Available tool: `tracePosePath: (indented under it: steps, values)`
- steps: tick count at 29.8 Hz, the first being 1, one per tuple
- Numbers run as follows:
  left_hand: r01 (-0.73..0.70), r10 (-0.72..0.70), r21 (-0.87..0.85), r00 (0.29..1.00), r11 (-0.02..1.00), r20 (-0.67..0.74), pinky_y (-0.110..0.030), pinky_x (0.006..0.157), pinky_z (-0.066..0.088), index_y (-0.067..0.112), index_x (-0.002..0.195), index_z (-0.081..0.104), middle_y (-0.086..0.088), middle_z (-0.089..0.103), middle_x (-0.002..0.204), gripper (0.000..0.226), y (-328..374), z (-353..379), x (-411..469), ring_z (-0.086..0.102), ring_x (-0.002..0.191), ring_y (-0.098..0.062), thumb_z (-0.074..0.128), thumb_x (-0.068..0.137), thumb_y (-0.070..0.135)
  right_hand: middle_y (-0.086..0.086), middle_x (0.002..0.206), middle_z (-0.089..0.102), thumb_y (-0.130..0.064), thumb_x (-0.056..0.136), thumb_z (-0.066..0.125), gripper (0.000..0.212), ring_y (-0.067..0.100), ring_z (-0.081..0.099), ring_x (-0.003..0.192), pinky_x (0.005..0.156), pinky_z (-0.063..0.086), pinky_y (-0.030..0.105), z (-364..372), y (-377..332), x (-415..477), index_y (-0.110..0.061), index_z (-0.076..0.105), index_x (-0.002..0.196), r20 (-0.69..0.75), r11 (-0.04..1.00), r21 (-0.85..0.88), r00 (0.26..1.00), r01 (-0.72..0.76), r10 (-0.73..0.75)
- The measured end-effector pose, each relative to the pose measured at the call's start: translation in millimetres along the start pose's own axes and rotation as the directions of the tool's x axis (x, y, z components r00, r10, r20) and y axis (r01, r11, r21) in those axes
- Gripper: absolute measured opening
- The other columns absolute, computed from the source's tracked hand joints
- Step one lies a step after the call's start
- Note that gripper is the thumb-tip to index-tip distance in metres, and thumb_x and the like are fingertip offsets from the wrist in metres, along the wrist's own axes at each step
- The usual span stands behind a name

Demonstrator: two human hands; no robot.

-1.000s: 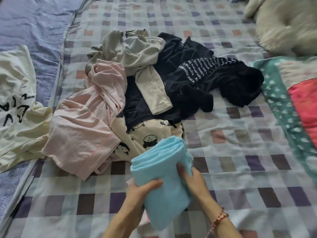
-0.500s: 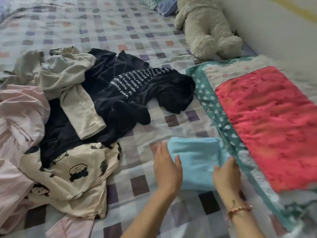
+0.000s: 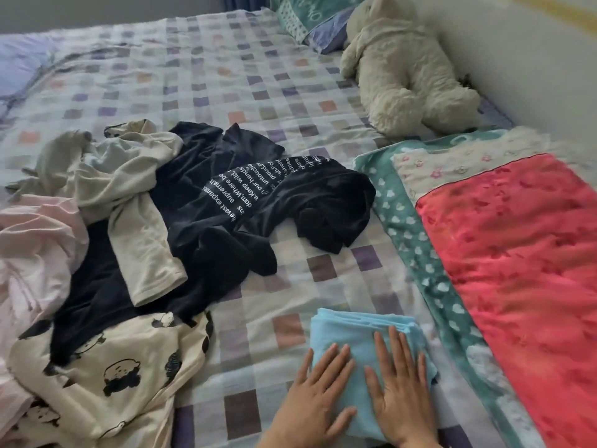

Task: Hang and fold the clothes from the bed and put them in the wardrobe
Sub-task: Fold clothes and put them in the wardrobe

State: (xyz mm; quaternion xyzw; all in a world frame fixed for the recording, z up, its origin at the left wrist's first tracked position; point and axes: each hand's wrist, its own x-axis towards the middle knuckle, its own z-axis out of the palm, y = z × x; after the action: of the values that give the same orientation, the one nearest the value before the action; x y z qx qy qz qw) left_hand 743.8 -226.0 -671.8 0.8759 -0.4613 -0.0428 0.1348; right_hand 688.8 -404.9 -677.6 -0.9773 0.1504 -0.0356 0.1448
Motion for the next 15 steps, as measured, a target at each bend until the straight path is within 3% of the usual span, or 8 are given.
tracePosePath:
  steps: [2,4,6,8,11,13,15]
  values:
    - [0.062,-0.068,-0.091,0.995,0.994,-0.069,-0.035,0.109,0.026,0.026,0.146,0.024,0.001,0.027,0.152,0.065,-31,-17,-5,0.036,0.134,-0.019,0.049,0.086,0.035,-0.012,0.157,0.007,-0.051,0.097,0.017,0.055,0.005,0.006,0.144,0.115,0.009,0.042,-4,-3,7,-0.031,0.016,0.148,-0.156,0.999,0.051,0.988,0.017,-0.009]
    - [0.217,-0.245,-0.155,0.952,0.964,-0.184,-0.04,0.102,0.039,0.024,0.132,0.039,0.003,0.037,0.143,0.07,-70,-43,2,0.051,0.123,-0.024,0.07,0.07,0.014,-0.002,0.149,0.034,-0.035,0.094,0.033,0.046,0.01,0.026,0.139,0.112,0.02,0.042,-17,-5,21,-0.02,0.041,0.137,-0.342,0.996,0.073,0.939,0.041,-0.014]
    - [0.403,-0.418,-0.113,0.864,0.908,-0.281,-0.05,0.093,0.048,0.015,0.123,0.046,-0.01,0.048,0.135,0.068,-121,-76,17,0.054,0.118,-0.031,0.073,0.061,0.004,0.016,0.114,0.063,-0.017,0.082,0.041,0.035,0.024,0.05,0.11,0.095,0.036,0.04,-35,-21,52,-0.006,0.057,0.11,-0.429,0.993,0.114,0.903,0.027,0.025]
    - [0.567,-0.553,-0.048,0.776,0.822,-0.305,-0.058,0.091,0.045,0.01,0.127,0.047,-0.023,0.048,0.134,0.075,-168,-103,35,0.044,0.122,-0.035,0.079,0.06,0.003,0.017,0.09,0.067,-0.013,0.078,0.04,0.03,0.029,0.056,0.088,0.081,0.038,0.034,-51,-50,89,-0.003,0.059,0.099,-0.35,0.976,0.216,0.934,0.005,0.073]
    - [0.737,-0.709,0.043,0.663,0.675,-0.242,-0.055,0.107,0.026,0.012,0.145,0.029,-0.025,0.026,0.148,0.088,-209,-133,55,0.025,0.136,-0.035,0.076,0.072,0.01,0.01,0.098,0.064,-0.003,0.085,0.042,0.028,0.028,0.06,0.094,0.085,0.042,0.028,-58,-105,132,-0.002,0.06,0.106,-0.065,0.929,0.371,0.997,-0.004,0.031]
    - [0.843,-0.83,0.039,0.536,0.537,-0.155,-0.047,0.115,0.013,0.014,0.148,0.019,-0.02,0.013,0.154,0.072,-229,-137,62,0.013,0.142,-0.032,0.059,0.089,0.016,0.006,0.111,0.058,-0.002,0.09,0.045,0.033,0.023,0.053,0.107,0.094,0.038,0.028,-52,-139,155,-0.007,0.052,0.122,0.087,0.913,0.409,0.995,0.011,-0.051]
    - [0.855,-0.848,-0.007,0.514,0.519,-0.13,-0.045,0.113,0.019,0.01,0.136,0.043,-0.018,0.029,0.149,0.044,-250,-136,61,0.023,0.139,-0.032,0.051,0.093,0.013,0.004,0.125,0.049,-0.007,0.089,0.05,0.049,0.02,0.044,0.12,0.102,0.029,0.025,-41,-168,174,-0.012,0.039,0.137,0.134,0.898,0.437,0.984,0.048,-0.118]
